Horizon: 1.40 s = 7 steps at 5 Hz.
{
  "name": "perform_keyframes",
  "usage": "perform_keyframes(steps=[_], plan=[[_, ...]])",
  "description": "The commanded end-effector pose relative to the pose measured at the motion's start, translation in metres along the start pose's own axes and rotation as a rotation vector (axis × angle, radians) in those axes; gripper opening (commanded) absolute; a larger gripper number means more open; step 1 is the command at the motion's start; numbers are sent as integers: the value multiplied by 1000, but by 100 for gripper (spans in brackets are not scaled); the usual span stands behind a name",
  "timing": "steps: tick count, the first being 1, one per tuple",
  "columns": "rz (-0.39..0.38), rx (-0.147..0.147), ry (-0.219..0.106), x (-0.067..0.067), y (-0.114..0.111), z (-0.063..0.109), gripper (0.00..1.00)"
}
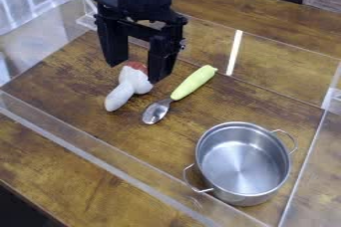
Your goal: Move the green spoon to the left
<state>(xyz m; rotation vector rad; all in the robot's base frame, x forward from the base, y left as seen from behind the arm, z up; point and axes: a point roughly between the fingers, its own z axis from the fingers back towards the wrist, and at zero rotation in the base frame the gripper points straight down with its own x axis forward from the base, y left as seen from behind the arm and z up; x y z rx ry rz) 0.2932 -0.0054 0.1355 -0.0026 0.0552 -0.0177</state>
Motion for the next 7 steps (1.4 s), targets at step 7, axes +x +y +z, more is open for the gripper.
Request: perform_keyframes(steps=[7], plan=[[-61,-50,11,79,13,-75,100]])
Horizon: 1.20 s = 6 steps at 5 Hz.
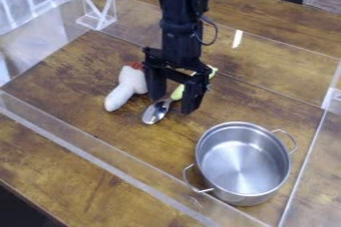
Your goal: Move the green spoon to the left
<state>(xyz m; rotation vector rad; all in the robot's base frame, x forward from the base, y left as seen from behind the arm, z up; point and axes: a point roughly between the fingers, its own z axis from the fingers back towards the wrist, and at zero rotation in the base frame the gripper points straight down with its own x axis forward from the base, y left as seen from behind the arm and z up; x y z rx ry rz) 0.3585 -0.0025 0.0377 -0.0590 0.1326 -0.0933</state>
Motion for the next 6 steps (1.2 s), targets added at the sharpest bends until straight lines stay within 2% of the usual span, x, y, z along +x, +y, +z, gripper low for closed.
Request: perform_keyframes(steps=[1,2,3,4,6], plan=[[19,-2,-65,10,12,14,100],[19,-9,-64,14,15,11,100],[21,-16,-63,16,17,9,0],[22,-21,-63,18,18,8,0],[32,-51,-68,16,24,11,0]])
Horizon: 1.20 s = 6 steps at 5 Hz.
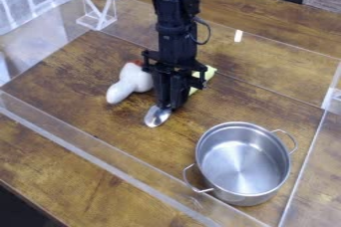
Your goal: Move the green spoon to the left
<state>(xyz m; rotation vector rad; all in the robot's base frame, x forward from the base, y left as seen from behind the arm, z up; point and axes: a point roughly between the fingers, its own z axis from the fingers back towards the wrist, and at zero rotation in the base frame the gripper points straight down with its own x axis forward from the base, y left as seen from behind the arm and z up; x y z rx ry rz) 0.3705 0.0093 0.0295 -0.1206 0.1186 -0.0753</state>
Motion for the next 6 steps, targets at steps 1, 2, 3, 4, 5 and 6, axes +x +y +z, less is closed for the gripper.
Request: perform_keyframes(steps=[1,2,3,4,5,6], plan=[[22,-8,-56,4,12,20,0],[26,-34,-63,3,13,25,100],[20,-48,-71,1,10,32,0],[18,-49,-68,1,10,33,0],[12,-57,-63,0,8,38,100],[3,-62,-60,0,6,43,100]])
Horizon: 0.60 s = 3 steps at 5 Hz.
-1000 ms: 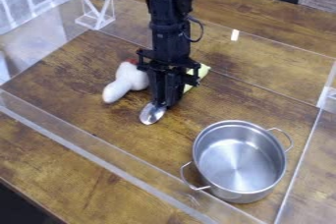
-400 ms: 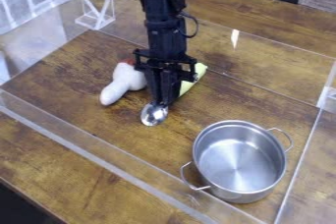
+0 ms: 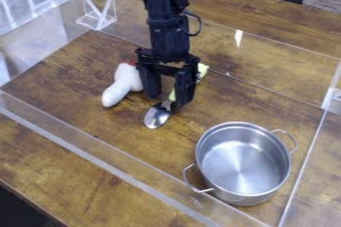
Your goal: Move the green spoon to the left
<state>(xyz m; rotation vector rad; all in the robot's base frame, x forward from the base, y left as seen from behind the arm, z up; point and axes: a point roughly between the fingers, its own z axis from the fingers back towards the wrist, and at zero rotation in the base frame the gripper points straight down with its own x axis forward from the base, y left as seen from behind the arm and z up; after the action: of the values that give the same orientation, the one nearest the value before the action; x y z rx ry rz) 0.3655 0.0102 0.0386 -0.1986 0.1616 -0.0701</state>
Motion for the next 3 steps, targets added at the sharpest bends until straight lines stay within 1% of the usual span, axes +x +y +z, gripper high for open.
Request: perform_keyframes(steps=[1,3], plan=[[-1,17,-95,8,5,31,0],[9,48,-85,0,10,56,0]])
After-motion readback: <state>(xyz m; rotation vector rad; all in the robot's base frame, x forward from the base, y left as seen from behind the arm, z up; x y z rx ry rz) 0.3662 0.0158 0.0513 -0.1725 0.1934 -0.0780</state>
